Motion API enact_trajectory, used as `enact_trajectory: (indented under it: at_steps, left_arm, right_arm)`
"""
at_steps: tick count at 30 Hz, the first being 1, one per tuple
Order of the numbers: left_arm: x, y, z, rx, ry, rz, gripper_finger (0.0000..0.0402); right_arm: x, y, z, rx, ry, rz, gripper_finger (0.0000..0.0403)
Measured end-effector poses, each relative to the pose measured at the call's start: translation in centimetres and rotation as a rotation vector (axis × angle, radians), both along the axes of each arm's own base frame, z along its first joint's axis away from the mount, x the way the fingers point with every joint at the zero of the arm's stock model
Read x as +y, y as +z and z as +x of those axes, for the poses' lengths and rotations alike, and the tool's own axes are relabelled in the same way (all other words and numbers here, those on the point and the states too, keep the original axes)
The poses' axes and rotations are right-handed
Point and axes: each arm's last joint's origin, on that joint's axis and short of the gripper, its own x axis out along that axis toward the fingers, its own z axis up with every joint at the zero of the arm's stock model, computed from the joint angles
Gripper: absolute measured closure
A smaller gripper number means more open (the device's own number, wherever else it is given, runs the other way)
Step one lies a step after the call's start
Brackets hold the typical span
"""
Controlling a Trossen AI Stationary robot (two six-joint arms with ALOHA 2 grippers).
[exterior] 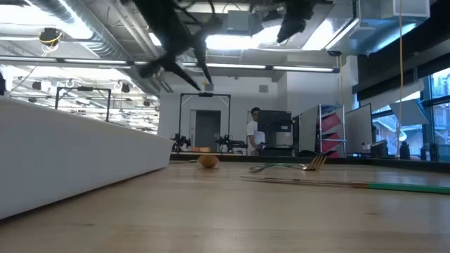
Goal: Sort silverware
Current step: Put the green spoon on the silverware tray
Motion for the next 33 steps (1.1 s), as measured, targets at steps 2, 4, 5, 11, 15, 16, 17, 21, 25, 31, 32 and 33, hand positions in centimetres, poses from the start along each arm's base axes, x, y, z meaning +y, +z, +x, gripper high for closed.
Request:
enact_trajectory:
  at_steps: [2,4,5,11,15,16,17,21,25,31,32,33]
  left_arm:
    - [1.4,0.0,0.2,-0.011,-0.022,0.019,0.0286]
    - [2.6,0.0,0.2,-0.01,-0.037,0.032,0.0286]
    - [3.1,-0.1,0.2,-0.004,-0.04,0.029,0.0286]
    - [5.6,-1.3,0.1,0.051,-0.109,0.016,0.0286]
    - [6.6,-1.4,-0.1,0.068,-0.177,0.027,0.0286]
    - [6.9,-1.3,-0.3,0.069,-0.183,0.031,0.0286]
    - [7.1,-1.2,-0.4,0.074,-0.194,0.038,0.0286]
    - [8.1,-1.1,-0.8,0.082,-0.255,0.059,0.0286]
    - [8.6,-1.1,-1.0,0.091,-0.304,0.079,0.0286]
    - [8.6,-1.1,-1.0,0.115,-0.36,0.122,0.0286]
    - [8.5,-1.2,-1.0,0.119,-0.371,0.128,0.0286]
    - [8.4,-1.1,-1.0,0.122,-0.382,0.136,0.0286]
  right_arm:
    - [0.3,-0.3,-0.4,0.044,-0.022,0.059,0.0249]
    - [0.5,-0.7,-0.7,0.073,-0.043,0.125,0.0249]
    - [0.6,-1.0,-0.7,0.083,-0.045,0.147,0.0249]
    - [0.5,-3.7,-0.3,0.15,-0.1,0.259,0.0249]
    - [1.4,-6.3,0.2,0.22,-0.047,0.373,0.0249]
    - [1.9,-6.9,0.4,0.234,-0.023,0.406,0.0249]
    - [2.5,-7.5,0.6,0.251,-0.002,0.439,0.0249]
    - [5.7,-9.6,1.5,0.341,0.046,0.522,0.0249]
    - [9.8,-11.0,2.3,0.433,0.109,0.533,0.0249]
    - [16.1,-11.9,2.4,0.536,0.258,0.439,0.0249]
    - [17.1,-12.2,2.3,0.556,0.282,0.427,0.0249]
    - [18.1,-12.6,2.0,0.58,0.308,0.42,0.0249]
